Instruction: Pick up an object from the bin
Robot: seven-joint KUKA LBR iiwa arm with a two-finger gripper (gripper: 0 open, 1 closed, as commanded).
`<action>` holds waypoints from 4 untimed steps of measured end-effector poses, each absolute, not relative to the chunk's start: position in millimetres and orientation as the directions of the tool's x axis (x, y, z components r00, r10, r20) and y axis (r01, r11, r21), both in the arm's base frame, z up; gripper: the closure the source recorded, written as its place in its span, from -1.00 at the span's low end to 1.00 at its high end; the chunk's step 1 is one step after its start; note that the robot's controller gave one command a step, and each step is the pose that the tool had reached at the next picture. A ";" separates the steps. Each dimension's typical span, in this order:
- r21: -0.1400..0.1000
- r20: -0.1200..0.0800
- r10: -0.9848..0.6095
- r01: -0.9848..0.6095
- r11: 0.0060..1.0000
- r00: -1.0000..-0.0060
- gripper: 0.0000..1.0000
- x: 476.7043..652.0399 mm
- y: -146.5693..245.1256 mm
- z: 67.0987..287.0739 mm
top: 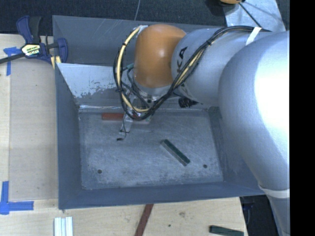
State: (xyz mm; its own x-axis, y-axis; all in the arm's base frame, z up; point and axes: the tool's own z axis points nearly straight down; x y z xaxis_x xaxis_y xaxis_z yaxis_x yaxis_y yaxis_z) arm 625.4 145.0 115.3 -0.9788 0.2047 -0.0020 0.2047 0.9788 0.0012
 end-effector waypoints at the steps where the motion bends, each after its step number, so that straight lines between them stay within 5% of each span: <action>1: -0.002 0.005 0.210 0.210 0.978 -0.978 -1.00 624.4 140.5 67.8; 2: 0.003 -0.001 0.352 0.352 0.936 -0.936 1.00 628.5 130.0 71.6; 3: 0.003 -0.001 0.352 0.352 0.936 -0.936 1.00 628.5 130.0 71.7; 4: 0.005 -0.008 0.351 0.351 0.936 -0.936 1.00 631.0 129.9 136.0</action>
Offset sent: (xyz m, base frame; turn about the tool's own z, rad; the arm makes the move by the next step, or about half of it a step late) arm 0.0020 -0.0162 -0.0453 0.1565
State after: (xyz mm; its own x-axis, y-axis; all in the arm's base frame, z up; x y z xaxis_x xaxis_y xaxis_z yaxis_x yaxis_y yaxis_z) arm 631.0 129.9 136.0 -0.9364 0.3510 -0.0079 0.3509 0.9364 0.0052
